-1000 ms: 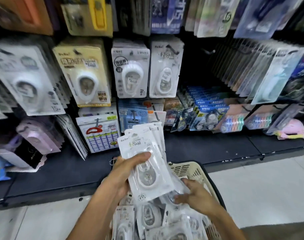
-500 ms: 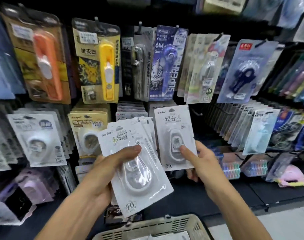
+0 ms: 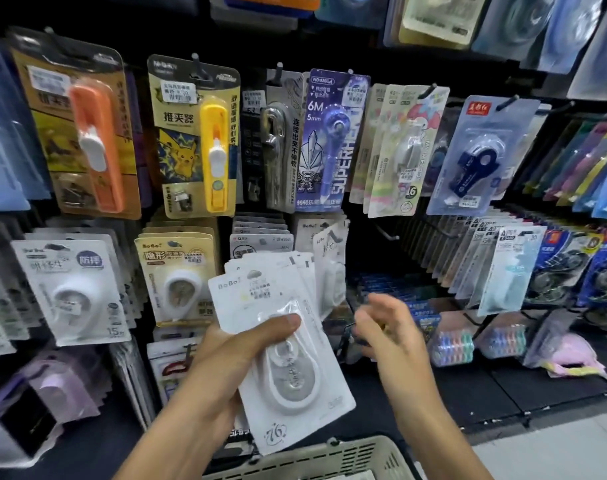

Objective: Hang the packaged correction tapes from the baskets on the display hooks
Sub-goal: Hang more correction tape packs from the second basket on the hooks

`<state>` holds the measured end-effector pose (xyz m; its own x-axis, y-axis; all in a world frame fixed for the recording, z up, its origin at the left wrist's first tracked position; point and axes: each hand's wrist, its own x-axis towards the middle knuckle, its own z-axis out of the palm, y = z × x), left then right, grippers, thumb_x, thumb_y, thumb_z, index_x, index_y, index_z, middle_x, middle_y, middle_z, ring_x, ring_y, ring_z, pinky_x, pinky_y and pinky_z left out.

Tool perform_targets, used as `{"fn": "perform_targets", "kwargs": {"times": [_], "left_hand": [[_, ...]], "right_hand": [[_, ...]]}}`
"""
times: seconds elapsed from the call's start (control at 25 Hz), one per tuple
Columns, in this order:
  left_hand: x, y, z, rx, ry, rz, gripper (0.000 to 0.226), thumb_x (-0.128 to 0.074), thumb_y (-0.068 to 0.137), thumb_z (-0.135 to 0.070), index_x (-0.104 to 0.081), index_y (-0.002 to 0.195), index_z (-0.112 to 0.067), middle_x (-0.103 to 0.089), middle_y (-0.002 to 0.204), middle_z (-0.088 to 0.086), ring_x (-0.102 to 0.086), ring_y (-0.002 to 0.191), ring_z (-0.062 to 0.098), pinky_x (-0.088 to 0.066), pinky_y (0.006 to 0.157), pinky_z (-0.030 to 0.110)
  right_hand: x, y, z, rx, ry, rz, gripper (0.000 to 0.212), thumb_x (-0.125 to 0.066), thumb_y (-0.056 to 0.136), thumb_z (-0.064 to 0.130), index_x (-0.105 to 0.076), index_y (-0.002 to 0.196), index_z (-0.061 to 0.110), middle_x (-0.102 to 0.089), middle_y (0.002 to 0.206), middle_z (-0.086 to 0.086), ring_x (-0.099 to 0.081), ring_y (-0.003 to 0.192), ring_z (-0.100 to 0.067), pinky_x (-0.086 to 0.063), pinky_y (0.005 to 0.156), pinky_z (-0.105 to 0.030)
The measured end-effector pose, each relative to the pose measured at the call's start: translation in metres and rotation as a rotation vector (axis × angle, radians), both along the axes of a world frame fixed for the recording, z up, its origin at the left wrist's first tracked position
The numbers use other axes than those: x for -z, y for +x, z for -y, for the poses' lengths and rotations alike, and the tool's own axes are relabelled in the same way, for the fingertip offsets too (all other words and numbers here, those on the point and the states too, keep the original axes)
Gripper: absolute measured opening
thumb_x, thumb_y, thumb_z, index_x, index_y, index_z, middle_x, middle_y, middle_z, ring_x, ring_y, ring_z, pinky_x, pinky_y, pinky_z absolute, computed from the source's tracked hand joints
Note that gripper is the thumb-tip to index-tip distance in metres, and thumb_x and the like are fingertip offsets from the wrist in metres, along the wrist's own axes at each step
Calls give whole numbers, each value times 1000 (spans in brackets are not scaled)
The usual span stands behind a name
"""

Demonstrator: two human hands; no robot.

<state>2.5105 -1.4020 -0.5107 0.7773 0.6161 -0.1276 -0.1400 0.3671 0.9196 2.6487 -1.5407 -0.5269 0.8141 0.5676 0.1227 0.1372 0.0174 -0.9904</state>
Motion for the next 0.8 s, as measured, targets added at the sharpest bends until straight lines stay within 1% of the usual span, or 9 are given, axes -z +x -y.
{"fn": "perform_targets", "kwargs": {"times": [0.08,0.2,0.28,0.36,0.44,0.56,0.64,0.72,0.8], "left_hand": [[2,5,7,-29,-49,22,42,-88,56,-20,-81,97,-16,-80,98,15,-79,81,35,-62,57,37],[5,5,8,-19,-70,25,56,-92,58,-24,-76,112,-18,-80,103,14,-78,88,35,-64,64,43],[2,1,4,31,-61,32,72,-99,55,-27,-71,120,-20,-79,108,12,-78,94,34,-64,72,45],[0,-4,-1,44,-23,39,79,-101,49,-24,-70,122,-19,-79,108,12,-78,94,33,-64,70,41],[-3,-9,-7,-19,31,51,73,-99,47,-20,-72,115,-19,-80,104,12,-78,90,33,-64,66,38],[-5,-15,-22,-117,67,66,64,-90,49,-27,-75,111,-20,-80,102,11,-79,87,32,-63,73,43],[-8,-17,-30,-130,78,100,60,-93,48,-22,-77,106,-22,-80,102,11,-79,88,32,-64,74,43],[-7,-15,-29,-131,93,113,59,-97,49,-16,-78,104,-24,-80,104,10,-78,91,31,-62,79,42],[-2,-10,-26,-153,104,117,52,-94,52,-23,-78,101,-30,-80,105,7,-78,92,29,-59,84,43]], "right_hand": [[-1,-29,9,-200,-19,117,28,-76,78,50,-70,103,39,-72,101,8,-70,92,-9,-56,77,-24],[0,-47,10,-229,-36,84,41,-86,60,52,-72,95,36,-76,92,1,-73,80,-11,-56,65,-22],[-6,-43,5,-204,61,-96,37,-88,64,48,-73,93,30,-78,92,-3,-75,81,-19,-57,65,-28],[-13,-29,2,-126,159,-258,38,-83,75,42,-70,102,19,-78,92,-8,-73,72,-27,-58,59,-36],[-21,-13,2,-8,133,-262,33,-76,81,39,-68,101,15,-74,80,-8,-58,48,-24,-48,43,-31],[-14,4,4,112,16,-168,14,-76,84,40,-69,87,28,-64,66,-3,-42,41,-15,-29,35,-24],[-9,6,3,122,7,-187,20,-78,80,45,-69,90,30,-59,61,0,-39,40,-11,-25,36,-21],[-5,6,0,110,16,-317,37,-80,78,46,-63,105,28,-65,62,2,-46,41,-11,-32,36,-23],[-4,2,-3,95,4,-443,53,-80,82,39,-49,124,29,-77,86,-2,-66,57,-18,-47,42,-28]]}}
